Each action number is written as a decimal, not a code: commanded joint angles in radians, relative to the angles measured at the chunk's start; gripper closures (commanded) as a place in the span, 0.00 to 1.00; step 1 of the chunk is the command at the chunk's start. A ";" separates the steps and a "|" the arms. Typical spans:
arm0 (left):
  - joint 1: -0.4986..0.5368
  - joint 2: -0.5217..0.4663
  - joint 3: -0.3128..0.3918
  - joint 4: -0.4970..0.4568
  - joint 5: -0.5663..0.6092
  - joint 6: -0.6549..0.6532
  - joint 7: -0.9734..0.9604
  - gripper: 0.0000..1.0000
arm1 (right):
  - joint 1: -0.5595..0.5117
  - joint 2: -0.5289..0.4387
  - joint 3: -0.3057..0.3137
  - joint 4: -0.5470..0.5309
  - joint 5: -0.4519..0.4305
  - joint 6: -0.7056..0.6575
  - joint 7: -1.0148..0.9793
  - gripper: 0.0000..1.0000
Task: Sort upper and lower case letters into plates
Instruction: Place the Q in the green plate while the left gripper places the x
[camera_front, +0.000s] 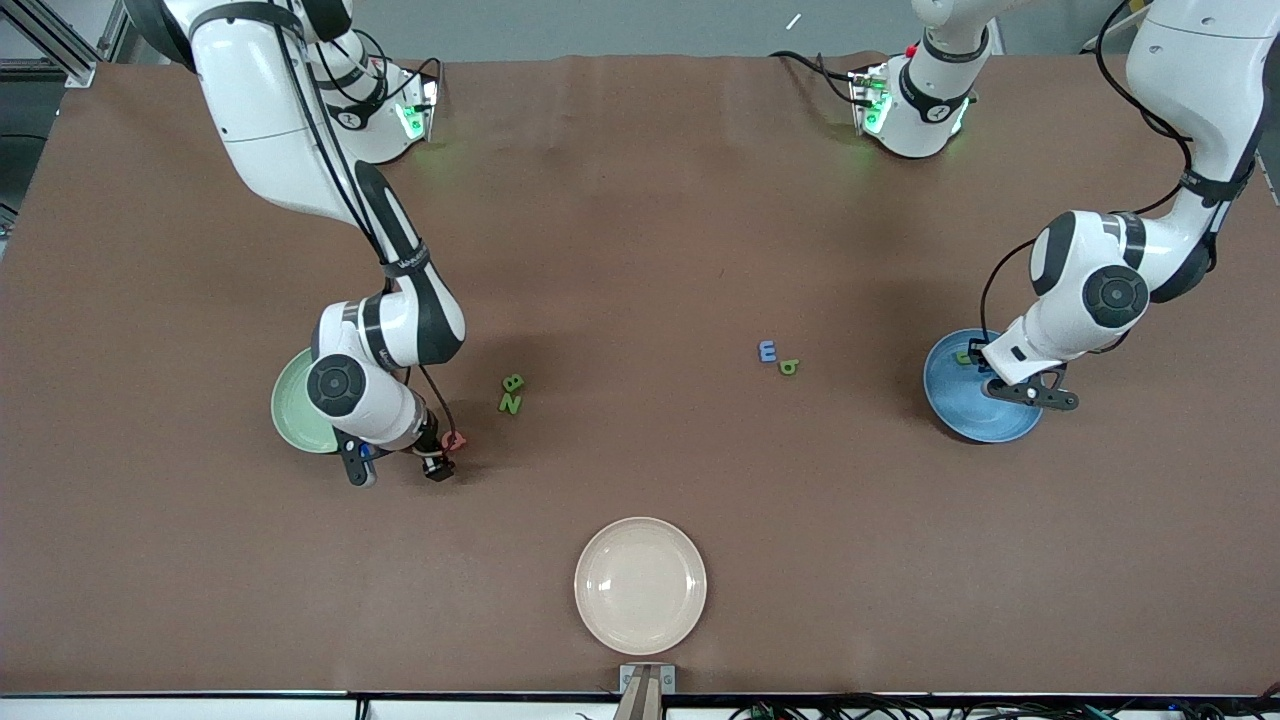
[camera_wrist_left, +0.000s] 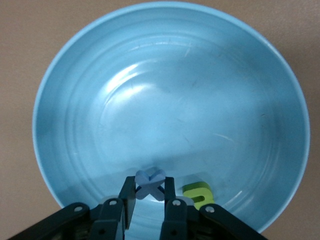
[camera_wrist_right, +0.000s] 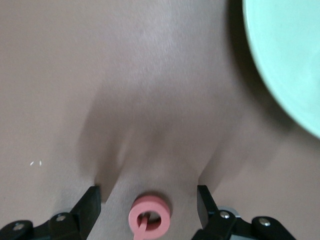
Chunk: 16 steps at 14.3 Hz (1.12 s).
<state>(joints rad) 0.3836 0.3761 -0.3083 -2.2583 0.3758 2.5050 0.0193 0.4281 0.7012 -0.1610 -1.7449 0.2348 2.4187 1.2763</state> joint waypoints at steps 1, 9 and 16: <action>0.024 0.004 -0.008 -0.004 0.025 0.014 0.007 0.90 | -0.002 0.011 0.008 0.030 0.034 -0.030 0.014 0.19; 0.027 0.020 -0.008 -0.004 0.043 0.014 0.007 0.66 | 0.003 0.017 0.018 0.027 0.034 -0.027 0.014 0.53; 0.023 -0.034 -0.115 0.049 0.044 -0.058 -0.074 0.00 | -0.038 -0.005 0.018 0.041 0.031 -0.123 -0.082 1.00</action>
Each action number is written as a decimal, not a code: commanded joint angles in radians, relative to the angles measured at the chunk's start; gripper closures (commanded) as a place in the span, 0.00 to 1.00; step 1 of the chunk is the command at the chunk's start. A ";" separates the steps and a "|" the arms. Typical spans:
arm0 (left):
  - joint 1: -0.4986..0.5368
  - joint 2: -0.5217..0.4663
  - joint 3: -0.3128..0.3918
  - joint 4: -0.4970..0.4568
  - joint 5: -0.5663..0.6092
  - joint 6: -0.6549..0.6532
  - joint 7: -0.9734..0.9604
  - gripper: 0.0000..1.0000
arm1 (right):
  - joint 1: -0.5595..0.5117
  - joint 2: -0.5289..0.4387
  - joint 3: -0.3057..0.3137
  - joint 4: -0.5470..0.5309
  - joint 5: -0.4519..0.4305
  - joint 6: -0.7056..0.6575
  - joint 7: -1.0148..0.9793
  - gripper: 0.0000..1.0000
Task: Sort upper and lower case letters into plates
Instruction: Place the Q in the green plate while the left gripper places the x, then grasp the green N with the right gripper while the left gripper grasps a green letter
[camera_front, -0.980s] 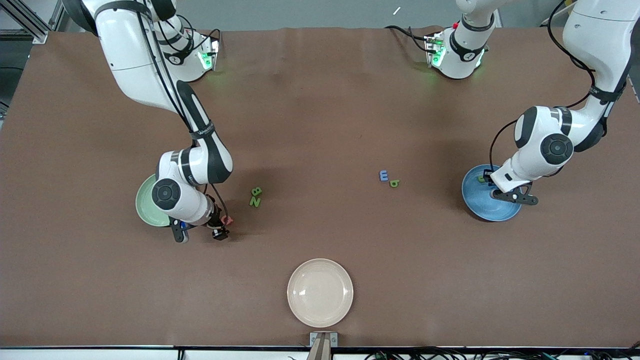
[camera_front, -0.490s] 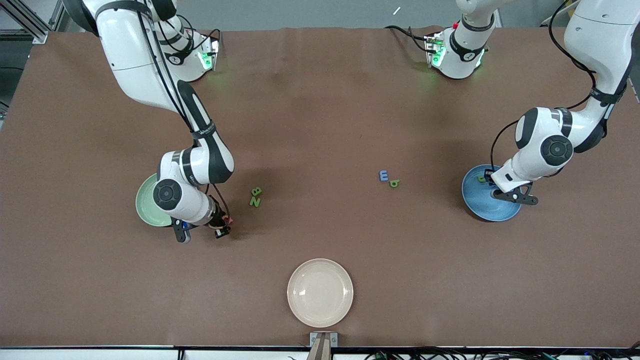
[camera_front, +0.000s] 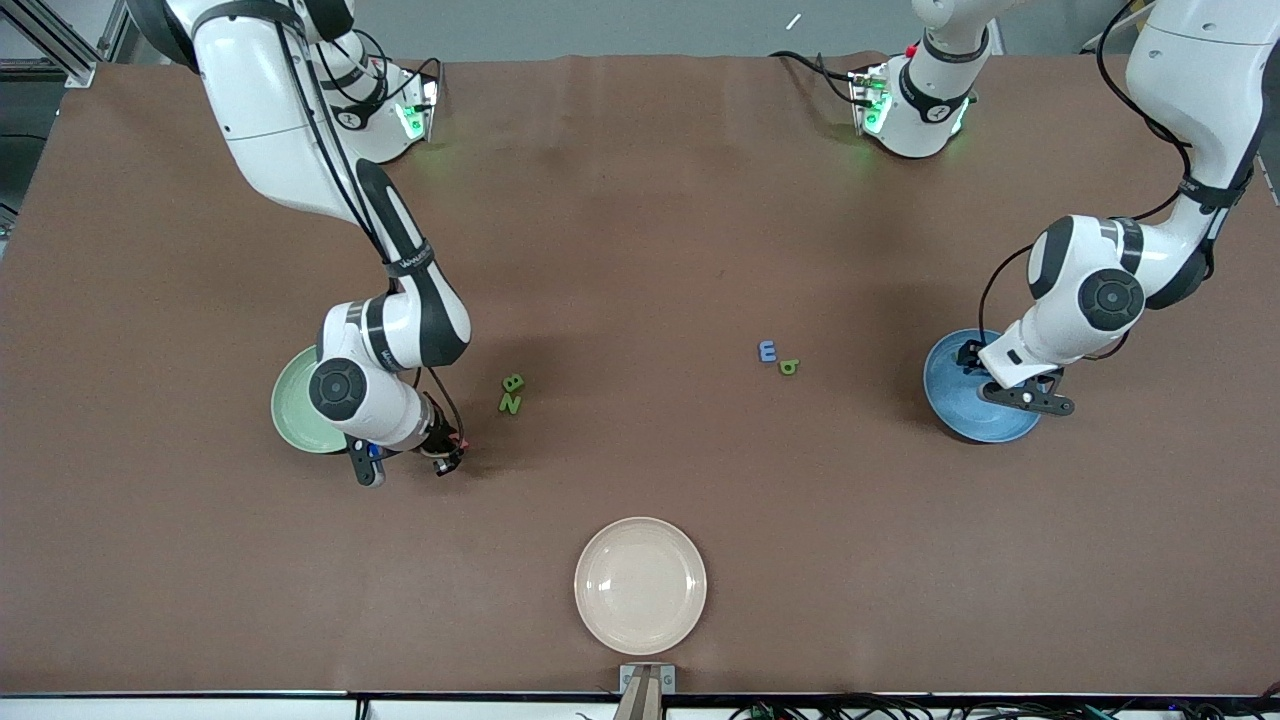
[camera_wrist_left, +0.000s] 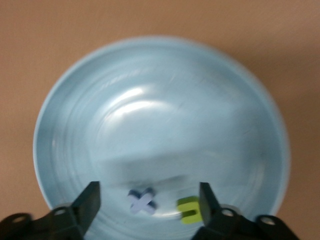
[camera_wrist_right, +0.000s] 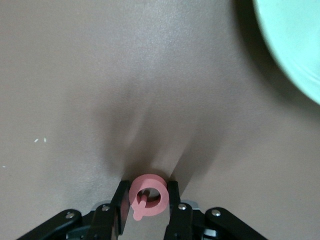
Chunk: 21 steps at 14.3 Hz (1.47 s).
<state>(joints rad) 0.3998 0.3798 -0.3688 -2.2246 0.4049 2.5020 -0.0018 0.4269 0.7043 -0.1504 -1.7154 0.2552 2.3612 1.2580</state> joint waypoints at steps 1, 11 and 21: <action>0.007 -0.041 -0.094 0.031 0.015 -0.090 -0.114 0.00 | -0.071 -0.035 0.008 0.014 0.012 -0.136 -0.148 1.00; -0.231 0.122 -0.249 0.198 0.018 -0.140 -1.013 0.00 | -0.233 -0.373 -0.035 -0.395 -0.103 -0.027 -0.797 1.00; -0.280 0.240 -0.245 0.210 0.121 -0.078 -1.172 0.11 | -0.278 -0.347 -0.028 -0.524 -0.094 0.145 -0.901 1.00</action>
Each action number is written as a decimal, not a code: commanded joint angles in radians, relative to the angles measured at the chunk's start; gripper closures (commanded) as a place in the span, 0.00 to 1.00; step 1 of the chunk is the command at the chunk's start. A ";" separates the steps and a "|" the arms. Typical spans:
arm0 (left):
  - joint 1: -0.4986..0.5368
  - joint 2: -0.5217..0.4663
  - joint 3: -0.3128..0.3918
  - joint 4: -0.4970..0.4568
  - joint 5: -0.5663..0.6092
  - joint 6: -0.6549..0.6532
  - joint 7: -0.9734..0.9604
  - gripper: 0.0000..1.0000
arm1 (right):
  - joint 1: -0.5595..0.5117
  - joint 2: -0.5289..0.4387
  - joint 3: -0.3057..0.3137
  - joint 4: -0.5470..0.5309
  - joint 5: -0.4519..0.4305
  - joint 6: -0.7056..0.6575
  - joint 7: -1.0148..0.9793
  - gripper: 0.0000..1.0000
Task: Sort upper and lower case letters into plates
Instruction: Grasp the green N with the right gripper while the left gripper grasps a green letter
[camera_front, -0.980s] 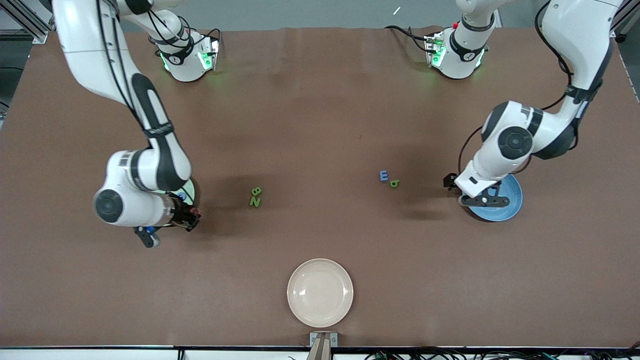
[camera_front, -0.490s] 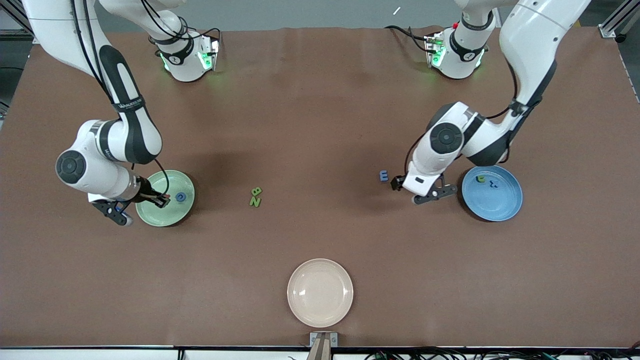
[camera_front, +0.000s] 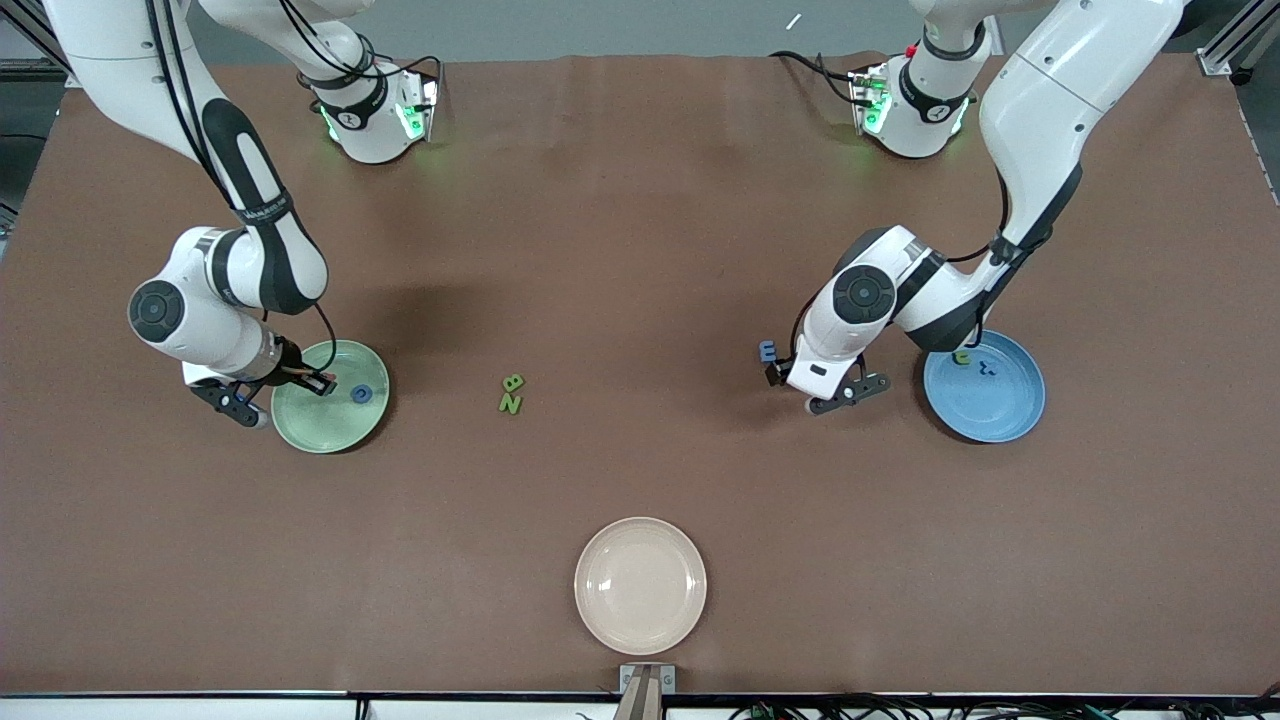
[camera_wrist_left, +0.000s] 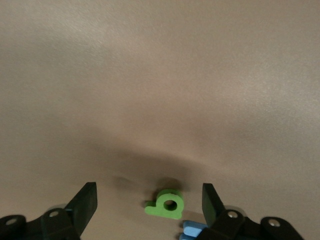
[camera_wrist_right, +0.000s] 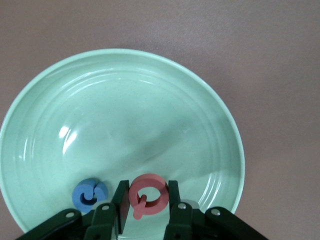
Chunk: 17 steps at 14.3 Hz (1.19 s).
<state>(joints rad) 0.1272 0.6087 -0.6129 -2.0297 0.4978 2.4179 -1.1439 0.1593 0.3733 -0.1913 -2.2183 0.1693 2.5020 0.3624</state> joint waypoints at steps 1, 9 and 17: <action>-0.009 0.013 -0.002 0.017 0.030 0.006 -0.030 0.14 | -0.006 -0.008 0.016 -0.018 -0.007 0.003 -0.003 0.99; -0.027 0.026 -0.001 0.005 0.030 0.003 -0.031 0.25 | 0.013 0.012 0.018 0.047 -0.008 -0.105 -0.003 0.00; -0.027 0.026 -0.001 -0.018 0.030 -0.005 -0.040 0.51 | 0.216 0.009 0.018 0.258 -0.008 -0.322 0.110 0.00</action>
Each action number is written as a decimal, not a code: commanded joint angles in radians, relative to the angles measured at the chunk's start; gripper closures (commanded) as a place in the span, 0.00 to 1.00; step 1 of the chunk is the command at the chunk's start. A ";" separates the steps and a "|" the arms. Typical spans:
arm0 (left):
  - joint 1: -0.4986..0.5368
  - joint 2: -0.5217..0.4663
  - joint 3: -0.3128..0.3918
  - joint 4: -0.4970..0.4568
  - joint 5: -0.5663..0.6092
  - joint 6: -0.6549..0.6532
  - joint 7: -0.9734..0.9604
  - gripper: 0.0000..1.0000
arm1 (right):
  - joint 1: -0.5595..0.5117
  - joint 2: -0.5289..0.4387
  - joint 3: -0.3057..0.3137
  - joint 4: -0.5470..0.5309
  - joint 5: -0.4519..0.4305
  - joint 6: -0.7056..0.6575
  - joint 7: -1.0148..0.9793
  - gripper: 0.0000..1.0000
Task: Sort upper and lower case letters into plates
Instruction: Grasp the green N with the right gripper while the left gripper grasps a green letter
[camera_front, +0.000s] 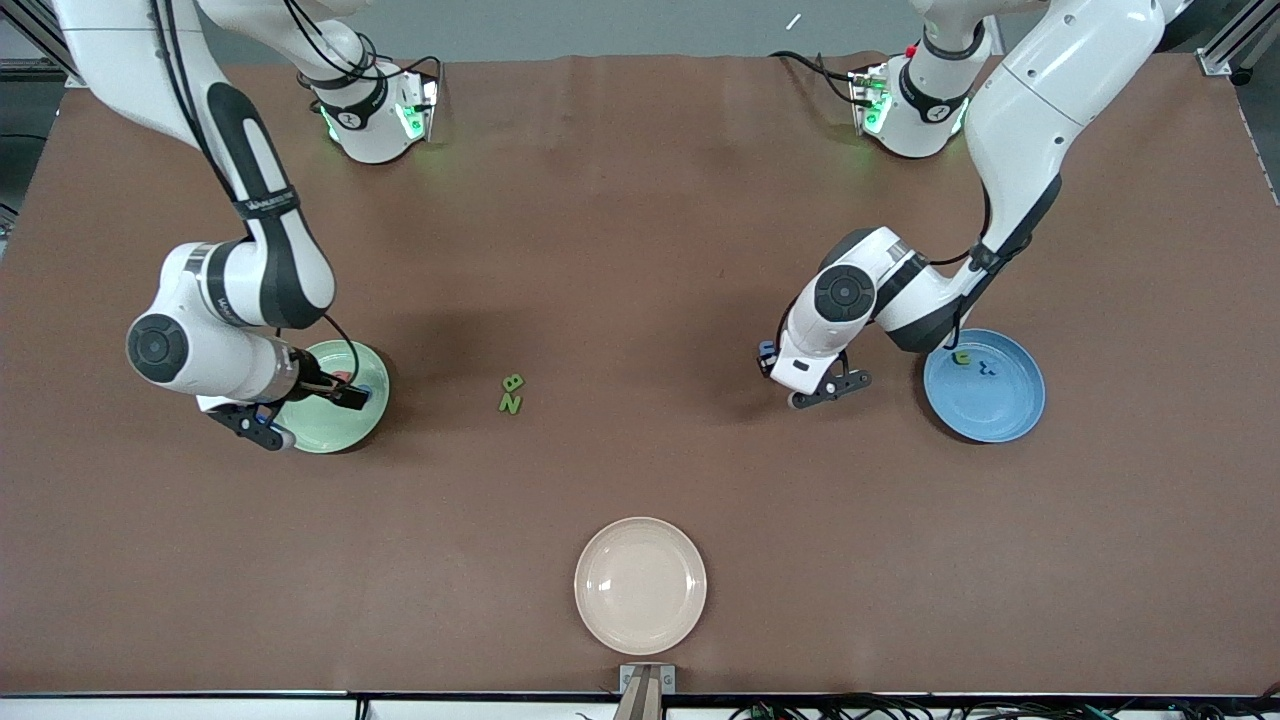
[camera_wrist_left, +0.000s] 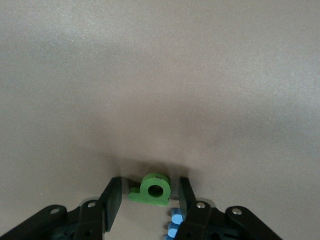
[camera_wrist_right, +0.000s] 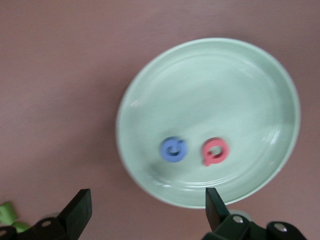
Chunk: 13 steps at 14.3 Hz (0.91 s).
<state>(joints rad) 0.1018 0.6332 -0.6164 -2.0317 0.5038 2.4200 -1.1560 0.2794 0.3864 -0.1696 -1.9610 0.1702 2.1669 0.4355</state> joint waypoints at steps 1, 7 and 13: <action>-0.002 0.002 0.003 -0.016 0.024 -0.009 -0.028 0.54 | 0.133 -0.003 -0.004 -0.001 -0.009 0.033 0.038 0.00; 0.001 0.002 0.003 -0.018 0.024 -0.009 -0.027 0.79 | 0.280 0.075 -0.004 -0.009 -0.008 0.227 0.046 0.00; 0.038 -0.065 0.000 -0.016 0.028 -0.010 0.030 0.88 | 0.340 0.155 -0.002 -0.004 -0.005 0.373 0.134 0.05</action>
<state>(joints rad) 0.1156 0.6211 -0.6171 -2.0305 0.5138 2.4106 -1.1536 0.6021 0.5358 -0.1635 -1.9621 0.1702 2.5166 0.5284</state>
